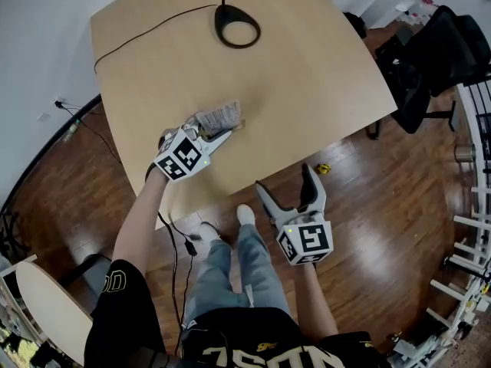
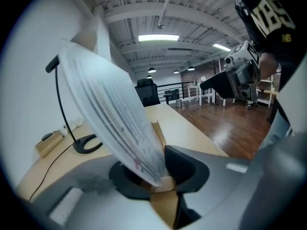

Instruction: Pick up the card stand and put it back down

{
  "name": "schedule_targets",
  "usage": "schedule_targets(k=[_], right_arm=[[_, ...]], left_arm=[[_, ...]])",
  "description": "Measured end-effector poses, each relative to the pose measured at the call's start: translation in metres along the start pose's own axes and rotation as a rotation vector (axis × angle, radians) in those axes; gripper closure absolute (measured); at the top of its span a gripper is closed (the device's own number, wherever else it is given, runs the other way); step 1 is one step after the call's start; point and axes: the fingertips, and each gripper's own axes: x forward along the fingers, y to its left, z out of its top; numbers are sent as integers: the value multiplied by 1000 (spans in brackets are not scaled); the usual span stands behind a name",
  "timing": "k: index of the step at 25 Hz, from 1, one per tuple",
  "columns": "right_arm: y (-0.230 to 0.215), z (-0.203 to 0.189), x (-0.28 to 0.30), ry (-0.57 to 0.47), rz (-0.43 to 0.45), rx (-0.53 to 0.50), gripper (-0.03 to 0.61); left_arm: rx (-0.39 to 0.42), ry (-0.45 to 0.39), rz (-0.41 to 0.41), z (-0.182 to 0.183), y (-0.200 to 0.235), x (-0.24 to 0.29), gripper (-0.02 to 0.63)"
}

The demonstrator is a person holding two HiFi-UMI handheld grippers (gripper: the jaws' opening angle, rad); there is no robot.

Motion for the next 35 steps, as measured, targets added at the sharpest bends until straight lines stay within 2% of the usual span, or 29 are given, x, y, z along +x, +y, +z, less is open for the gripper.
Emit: schedule_targets(k=[3, 11, 13, 14, 17, 19, 23, 28, 30, 33, 35], right_arm=[[-3, -13, -2, 35, -8, -11, 95], [10, -24, -3, 60, -6, -12, 95], [17, -22, -5, 54, 2, -15, 95], [21, -19, -6, 49, 5, -16, 95], [35, -4, -10, 25, 13, -21, 95], [46, 10, -16, 2, 20, -28, 95], [72, 51, -40, -68, 44, -52, 95], [108, 104, -75, -167, 90, -108, 95], [125, 114, -93, -193, 142, -121, 95], [152, 124, -111, -239, 265, -148, 95], [165, 127, -124, -271, 335, -167, 95]], left_arm=[[5, 44, -20, -25, -13, 25, 518], [-2, 102, -8, -55, -30, 45, 511], [-33, 120, 7, -60, -32, 45, 506], [-55, 118, 18, -59, -32, 43, 461], [-128, 72, 73, -48, -26, 17, 395], [-167, 42, 125, -39, -27, -14, 393], [-207, -47, 259, 2, -40, -96, 393], [-240, -212, 508, 72, -50, -216, 393], [-233, -250, 631, 95, -66, -264, 393], [-199, -289, 846, 125, -95, -329, 407], [-234, -327, 966, 135, -124, -358, 405]])
